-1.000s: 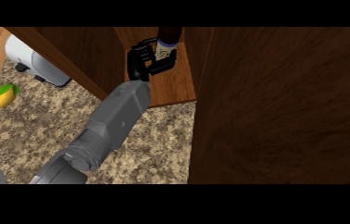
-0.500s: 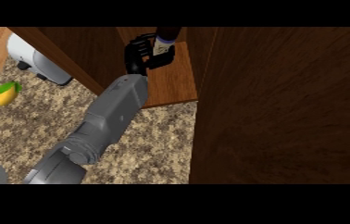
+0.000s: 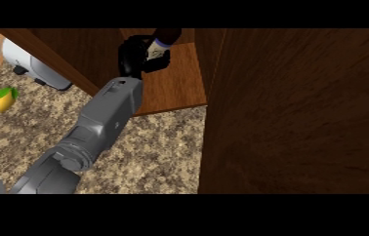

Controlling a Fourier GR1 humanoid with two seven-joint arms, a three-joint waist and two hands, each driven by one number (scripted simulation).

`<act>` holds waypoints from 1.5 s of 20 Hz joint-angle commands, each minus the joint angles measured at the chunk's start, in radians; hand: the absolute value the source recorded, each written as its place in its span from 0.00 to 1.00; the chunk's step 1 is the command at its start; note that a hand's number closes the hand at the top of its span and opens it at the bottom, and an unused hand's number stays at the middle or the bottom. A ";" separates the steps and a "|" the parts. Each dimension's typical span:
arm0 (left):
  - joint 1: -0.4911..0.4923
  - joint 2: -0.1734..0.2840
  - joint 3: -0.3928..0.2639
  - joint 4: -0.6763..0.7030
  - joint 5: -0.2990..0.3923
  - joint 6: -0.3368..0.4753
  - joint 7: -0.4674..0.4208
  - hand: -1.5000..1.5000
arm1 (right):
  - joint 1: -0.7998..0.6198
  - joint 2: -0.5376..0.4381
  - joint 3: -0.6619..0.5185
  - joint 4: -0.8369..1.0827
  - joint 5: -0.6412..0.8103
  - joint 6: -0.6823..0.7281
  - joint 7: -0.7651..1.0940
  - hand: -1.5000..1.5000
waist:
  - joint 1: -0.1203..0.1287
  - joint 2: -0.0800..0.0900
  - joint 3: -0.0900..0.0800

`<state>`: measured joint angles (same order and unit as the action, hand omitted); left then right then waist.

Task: Pick up the wine, place it into the cabinet and close the cabinet

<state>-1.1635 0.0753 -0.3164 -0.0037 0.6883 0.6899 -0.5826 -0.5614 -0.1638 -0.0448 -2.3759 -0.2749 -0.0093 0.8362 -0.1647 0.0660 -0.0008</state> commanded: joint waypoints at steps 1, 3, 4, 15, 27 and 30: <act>0.040 0.025 -0.036 0.004 -0.038 0.061 0.000 1.00 | 0.003 0.000 -0.005 -0.019 -0.010 -0.006 0.010 0.00 | 0.004 0.000 -0.001; 0.024 0.037 -0.027 0.004 -0.030 0.062 0.032 1.00 | -0.006 -0.002 0.006 -0.023 -0.009 -0.001 0.011 0.00 | -0.009 0.005 -0.003; 0.033 0.019 -0.031 0.004 -0.035 0.091 0.031 1.00 | -0.002 -0.001 0.002 -0.015 -0.014 0.003 0.005 0.00 | -0.008 0.006 -0.002; 0.085 0.063 -0.056 0.003 -0.064 -0.010 0.056 0.00 | 0.029 0.009 0.021 -0.043 -0.008 0.013 -0.007 0.00 | -0.004 0.005 -0.003; 0.039 0.102 -0.075 0.003 -0.088 -0.053 0.055 0.00 | -0.020 0.000 -0.007 -0.009 -0.019 0.001 0.008 0.00 | 0.015 -0.004 -0.003; 0.046 0.108 -0.089 -0.012 -0.101 -0.154 0.043 0.00 | -0.003 0.001 0.012 -0.040 -0.020 0.007 0.018 0.00 | 0.021 -0.012 -0.003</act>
<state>-1.1276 0.0877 -0.3651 -0.0293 0.6313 0.6426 -0.5233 -0.5769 -0.1619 -0.0342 -2.3766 -0.2789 -0.0010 0.8397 -0.1673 0.0680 -0.0105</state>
